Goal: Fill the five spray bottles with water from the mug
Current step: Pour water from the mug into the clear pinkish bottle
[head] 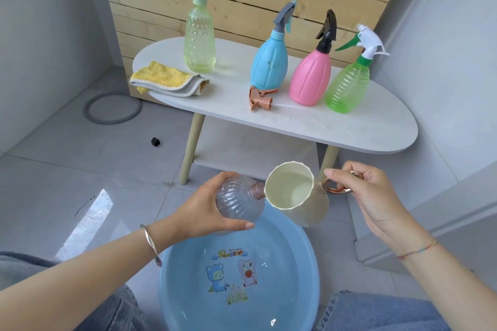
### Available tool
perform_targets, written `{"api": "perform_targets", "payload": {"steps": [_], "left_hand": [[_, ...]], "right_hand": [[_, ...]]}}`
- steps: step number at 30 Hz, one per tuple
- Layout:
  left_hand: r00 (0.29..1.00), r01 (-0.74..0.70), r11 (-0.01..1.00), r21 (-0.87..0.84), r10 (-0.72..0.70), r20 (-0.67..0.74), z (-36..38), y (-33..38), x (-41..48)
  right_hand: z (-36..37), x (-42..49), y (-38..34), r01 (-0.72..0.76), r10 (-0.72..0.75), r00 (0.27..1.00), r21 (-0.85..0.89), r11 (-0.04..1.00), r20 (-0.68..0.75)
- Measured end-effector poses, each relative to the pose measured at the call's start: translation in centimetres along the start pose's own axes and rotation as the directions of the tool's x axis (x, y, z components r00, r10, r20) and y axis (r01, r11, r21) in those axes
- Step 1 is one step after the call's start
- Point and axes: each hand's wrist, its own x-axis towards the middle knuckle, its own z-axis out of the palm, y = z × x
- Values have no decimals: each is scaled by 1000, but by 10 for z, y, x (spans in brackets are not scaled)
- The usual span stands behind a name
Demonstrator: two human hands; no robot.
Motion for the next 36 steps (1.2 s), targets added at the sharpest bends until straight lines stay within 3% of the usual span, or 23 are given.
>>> {"api": "perform_targets", "payload": {"steps": [36], "left_hand": [[998,23,1000,18,-24,52,5,-5,-4]], "right_hand": [[2,-4,-6,-9,10,1000,-118,993,5]]}}
